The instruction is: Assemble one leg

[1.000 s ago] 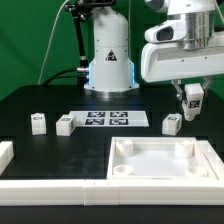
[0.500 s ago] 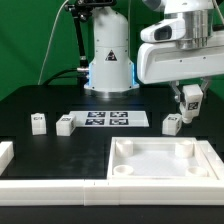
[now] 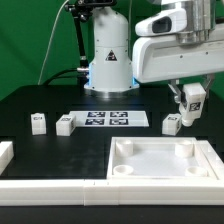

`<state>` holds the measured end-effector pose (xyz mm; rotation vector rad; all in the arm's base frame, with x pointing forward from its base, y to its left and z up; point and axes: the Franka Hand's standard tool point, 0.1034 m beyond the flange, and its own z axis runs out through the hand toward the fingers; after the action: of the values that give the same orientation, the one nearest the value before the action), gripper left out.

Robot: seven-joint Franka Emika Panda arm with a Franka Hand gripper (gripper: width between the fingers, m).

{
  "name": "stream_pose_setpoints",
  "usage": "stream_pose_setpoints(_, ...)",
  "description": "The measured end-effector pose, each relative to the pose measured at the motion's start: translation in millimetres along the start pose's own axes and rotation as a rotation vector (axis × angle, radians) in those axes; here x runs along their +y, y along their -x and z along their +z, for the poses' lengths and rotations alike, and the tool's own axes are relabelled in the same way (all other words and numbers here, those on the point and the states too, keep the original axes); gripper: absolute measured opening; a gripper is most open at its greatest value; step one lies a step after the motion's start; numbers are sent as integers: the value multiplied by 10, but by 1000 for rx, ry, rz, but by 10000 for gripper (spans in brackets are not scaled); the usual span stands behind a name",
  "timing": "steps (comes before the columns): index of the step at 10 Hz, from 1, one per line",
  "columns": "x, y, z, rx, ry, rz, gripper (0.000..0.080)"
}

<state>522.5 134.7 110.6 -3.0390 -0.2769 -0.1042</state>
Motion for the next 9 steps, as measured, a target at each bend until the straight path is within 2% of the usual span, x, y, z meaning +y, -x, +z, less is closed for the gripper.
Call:
stream_pose_setpoints(5,12,6,12,-1,0,2,291)
stream_pose_setpoints(6,106,-86,6,-4,2,-28,291)
stream_pose_setpoints(7,218,-288,-6,3,3,-24,291)
stream_pose_setpoints(8,260,-456,1,15,2,-22,291)
stream_pose_setpoints(9,277,-554,14,24,1,-28,291)
